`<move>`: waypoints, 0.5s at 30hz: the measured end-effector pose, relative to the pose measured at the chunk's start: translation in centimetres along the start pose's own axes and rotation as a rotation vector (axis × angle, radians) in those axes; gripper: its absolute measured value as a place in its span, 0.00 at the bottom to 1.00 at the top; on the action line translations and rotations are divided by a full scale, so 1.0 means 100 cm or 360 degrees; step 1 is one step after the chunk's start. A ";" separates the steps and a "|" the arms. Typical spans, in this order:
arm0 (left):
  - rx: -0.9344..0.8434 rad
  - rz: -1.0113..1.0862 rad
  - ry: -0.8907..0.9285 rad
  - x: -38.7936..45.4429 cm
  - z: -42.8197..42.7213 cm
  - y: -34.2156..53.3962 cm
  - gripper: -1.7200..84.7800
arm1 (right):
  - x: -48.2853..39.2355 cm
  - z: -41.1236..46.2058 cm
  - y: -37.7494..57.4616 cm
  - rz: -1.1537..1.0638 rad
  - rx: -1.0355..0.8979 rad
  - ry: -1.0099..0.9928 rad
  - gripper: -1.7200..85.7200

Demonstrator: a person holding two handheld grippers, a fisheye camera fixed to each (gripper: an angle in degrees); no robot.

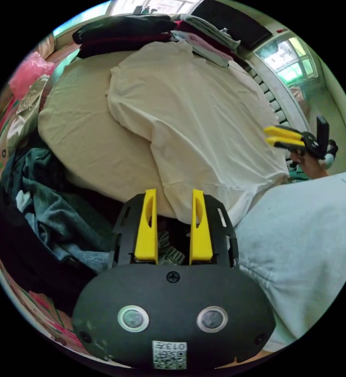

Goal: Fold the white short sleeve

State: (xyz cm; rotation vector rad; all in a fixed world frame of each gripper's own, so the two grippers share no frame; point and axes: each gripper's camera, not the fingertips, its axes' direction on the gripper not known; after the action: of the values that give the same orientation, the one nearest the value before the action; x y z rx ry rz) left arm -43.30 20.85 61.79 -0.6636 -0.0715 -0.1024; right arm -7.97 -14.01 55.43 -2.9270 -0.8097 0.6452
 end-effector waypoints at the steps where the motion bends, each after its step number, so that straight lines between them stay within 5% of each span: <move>1: 0.0032 0.0031 -0.0030 0.002 0.001 0.000 0.16 | -0.013 0.002 0.005 -0.0036 -0.0024 -0.0016 0.13; 8: -0.0064 0.0105 0.0047 0.000 0.014 -0.001 0.04 | -0.136 0.042 0.048 -0.0628 -0.0316 0.0139 0.10; 15: 0.0057 0.0039 0.0260 -0.004 -0.018 0.025 0.03 | -0.153 0.030 0.081 -0.0431 -0.0332 0.0109 0.03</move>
State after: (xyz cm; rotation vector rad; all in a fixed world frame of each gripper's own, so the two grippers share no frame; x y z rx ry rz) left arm -43.34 21.77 58.80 -0.6183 0.0917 -0.1309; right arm -17.12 -28.88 57.33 -2.9141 -1.3068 0.4624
